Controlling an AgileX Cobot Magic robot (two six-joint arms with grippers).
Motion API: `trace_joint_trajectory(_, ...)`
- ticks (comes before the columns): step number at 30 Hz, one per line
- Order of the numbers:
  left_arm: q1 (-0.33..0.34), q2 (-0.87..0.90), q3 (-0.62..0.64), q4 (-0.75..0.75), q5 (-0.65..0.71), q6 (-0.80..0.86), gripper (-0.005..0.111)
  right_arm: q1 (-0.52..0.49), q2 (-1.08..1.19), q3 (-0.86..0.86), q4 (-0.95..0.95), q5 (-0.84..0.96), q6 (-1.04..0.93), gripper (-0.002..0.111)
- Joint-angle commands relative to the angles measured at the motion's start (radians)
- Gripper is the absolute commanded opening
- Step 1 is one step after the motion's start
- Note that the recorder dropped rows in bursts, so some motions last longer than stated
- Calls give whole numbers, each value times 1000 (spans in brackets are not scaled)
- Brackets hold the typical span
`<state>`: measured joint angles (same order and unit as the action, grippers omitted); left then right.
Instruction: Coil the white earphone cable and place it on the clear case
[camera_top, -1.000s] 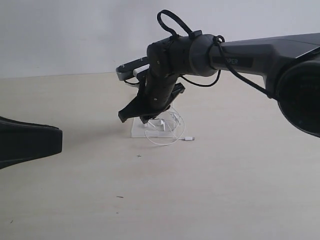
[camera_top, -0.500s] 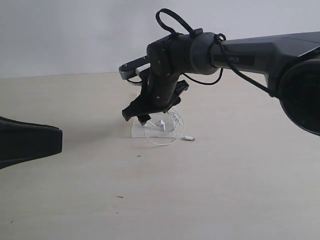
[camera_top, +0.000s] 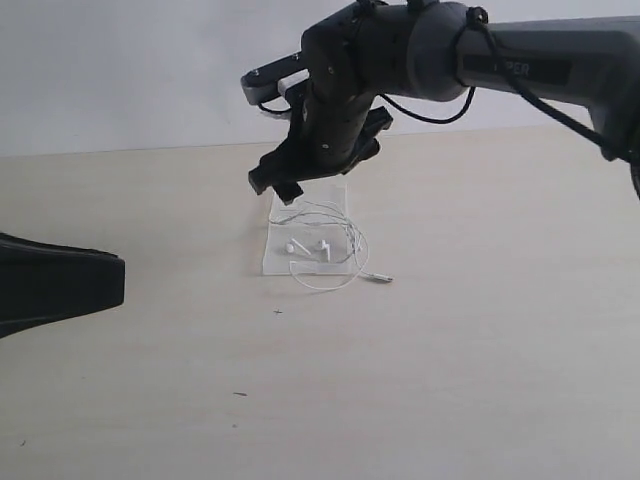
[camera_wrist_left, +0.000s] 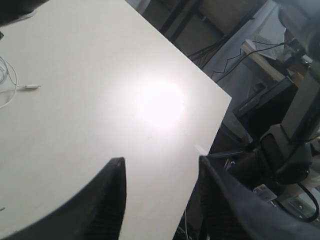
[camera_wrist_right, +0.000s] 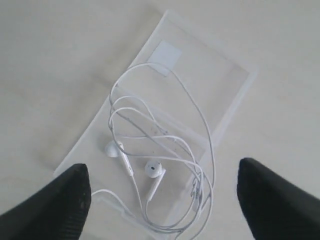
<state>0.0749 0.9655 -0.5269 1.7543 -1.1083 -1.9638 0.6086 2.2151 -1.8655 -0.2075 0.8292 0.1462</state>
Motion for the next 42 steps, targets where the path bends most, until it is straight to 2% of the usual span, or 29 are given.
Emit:
trace_joint_trajectory(1, -4, -4, 3, -10, 6, 21, 45, -3, -69, -8, -31, 44, 75, 64)
trace_joint_trajectory(3, -4, -4, 3, -10, 11, 25, 45, -3, -94, -8, -46, 70, 93, 49)
trace_joint_trajectory(7, -4, -4, 3, -10, 10, 35, 45, -3, -143, -5, -45, 128, 111, 6)
trace_joint_trajectory(8, -4, -4, 3, -10, 10, 40, 45, -3, -157, 0, -41, 137, 114, 0)
trace_joint_trajectory(13, -4, -4, 3, -10, 10, 50, 40, -3, -264, 123, -27, 83, 166, 0)
trace_joint_trajectory(16, -4, -4, 3, -10, -2, 50, 27, -3, -365, 275, -27, -13, 201, 0)
trace_joint_trajectory(20, -4, -4, 3, -10, -28, 50, 3, -3, -555, 518, -27, -161, 221, 0)
trace_joint_trajectory(21, -4, -4, 3, -10, -34, 50, 0, -3, -597, 571, -27, -198, 224, 0)
trace_joint_trajectory(28, -4, -4, 3, -10, -80, 50, 0, -3, -969, 1063, -33, -386, 266, 0)
trace_joint_trajectory(30, -4, -14, 18, -69, -113, 50, 0, -3, -1073, 1197, -31, -402, 281, 0)
trace_joint_trajectory(33, -4, -76, 73, -177, -113, 76, 0, -3, -1279, 1408, -28, -559, 385, 0)
trace_joint_trajectory(36, -4, -181, 114, -234, -113, 100, 0, -3, -1463, 1525, -26, -692, 485, 0)
trace_joint_trajectory(42, -6, -347, 122, -251, -113, 38, 0, -3, -1696, 1562, -18, -594, 483, 0)
